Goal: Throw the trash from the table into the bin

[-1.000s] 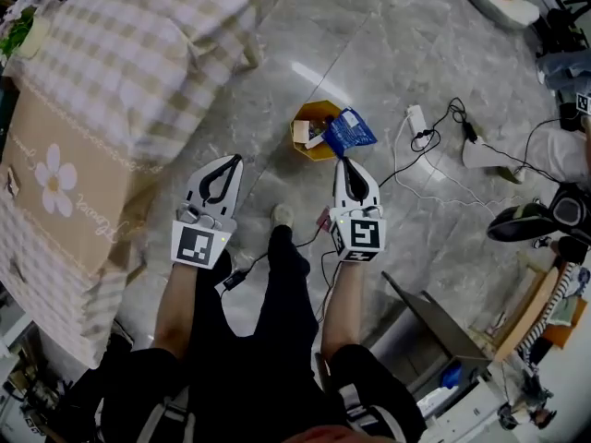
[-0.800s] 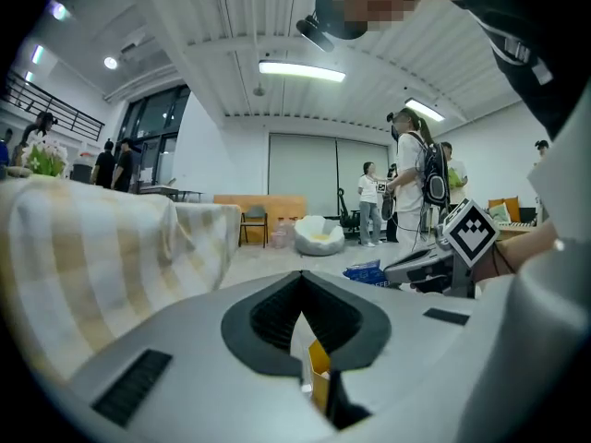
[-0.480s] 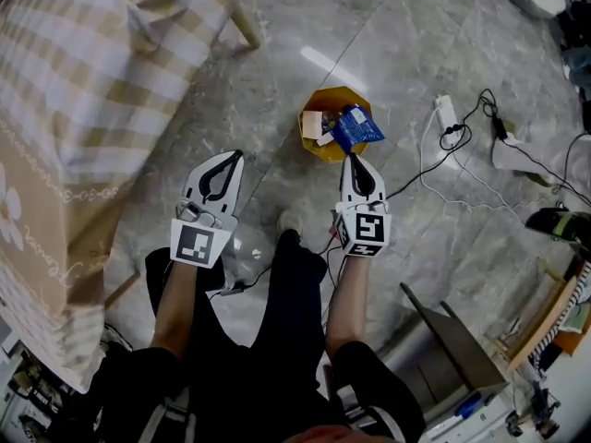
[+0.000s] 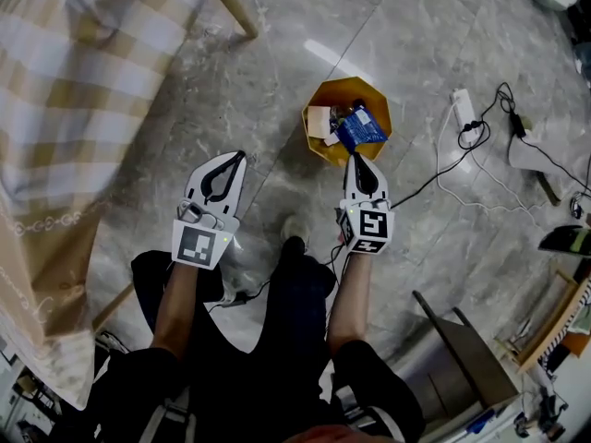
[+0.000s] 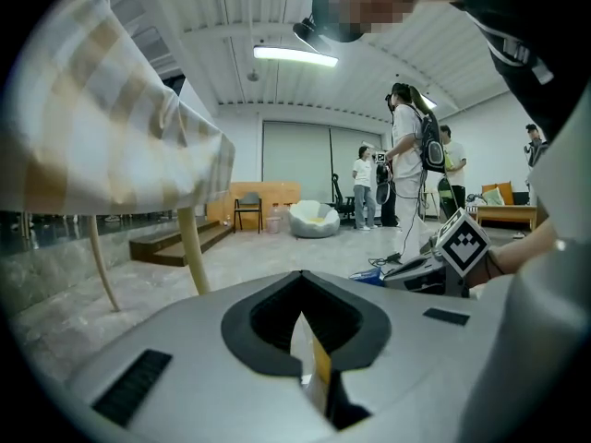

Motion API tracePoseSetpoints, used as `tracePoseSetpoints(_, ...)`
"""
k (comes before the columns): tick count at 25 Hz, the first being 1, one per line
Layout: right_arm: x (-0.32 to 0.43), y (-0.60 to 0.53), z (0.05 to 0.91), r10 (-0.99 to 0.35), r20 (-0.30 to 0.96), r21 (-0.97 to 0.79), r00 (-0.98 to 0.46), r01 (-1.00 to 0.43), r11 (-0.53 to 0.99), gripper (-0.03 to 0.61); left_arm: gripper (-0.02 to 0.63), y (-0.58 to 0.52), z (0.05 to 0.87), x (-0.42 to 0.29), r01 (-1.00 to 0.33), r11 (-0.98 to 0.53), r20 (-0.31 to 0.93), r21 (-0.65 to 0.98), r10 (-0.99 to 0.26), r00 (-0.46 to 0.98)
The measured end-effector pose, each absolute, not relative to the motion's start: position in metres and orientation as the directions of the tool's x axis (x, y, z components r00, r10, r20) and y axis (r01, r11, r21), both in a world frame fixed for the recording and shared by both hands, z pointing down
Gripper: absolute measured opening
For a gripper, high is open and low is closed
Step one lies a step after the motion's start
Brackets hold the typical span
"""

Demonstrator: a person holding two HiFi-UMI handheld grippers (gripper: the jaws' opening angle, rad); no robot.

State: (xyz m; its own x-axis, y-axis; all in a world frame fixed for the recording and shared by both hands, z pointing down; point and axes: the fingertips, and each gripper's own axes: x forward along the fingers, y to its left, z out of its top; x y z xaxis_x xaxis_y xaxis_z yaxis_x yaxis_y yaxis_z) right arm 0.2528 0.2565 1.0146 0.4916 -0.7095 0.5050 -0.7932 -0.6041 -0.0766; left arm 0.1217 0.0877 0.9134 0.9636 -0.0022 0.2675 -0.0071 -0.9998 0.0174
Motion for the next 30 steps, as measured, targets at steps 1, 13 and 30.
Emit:
tracePoseSetpoints(1, 0.254, 0.257, 1.017, -0.707, 0.504, -0.073, 0.496, -0.791, -0.608, 0.012, 0.003, 0.088, 0.916, 0.122, -0.005, -1.0, 0.268, 0.018, 0.0, 0.963)
tracePoseSetpoints(13, 0.236, 0.252, 0.9, -0.743, 0.458, -0.08, 0.487, -0.81, -0.58, 0.225, 0.003, 0.093, 0.812, 0.103, 0.002, -0.999, 0.22, 0.034, 0.009, 0.975)
tracePoseSetpoints(30, 0.189, 0.227, 0.596, -0.81, 0.318, -0.029, 0.493, -0.849, -0.528, 0.179, 0.003, 0.093, 0.547, 0.057, 0.0, -1.0, 0.125, -0.029, -0.004, 0.992)
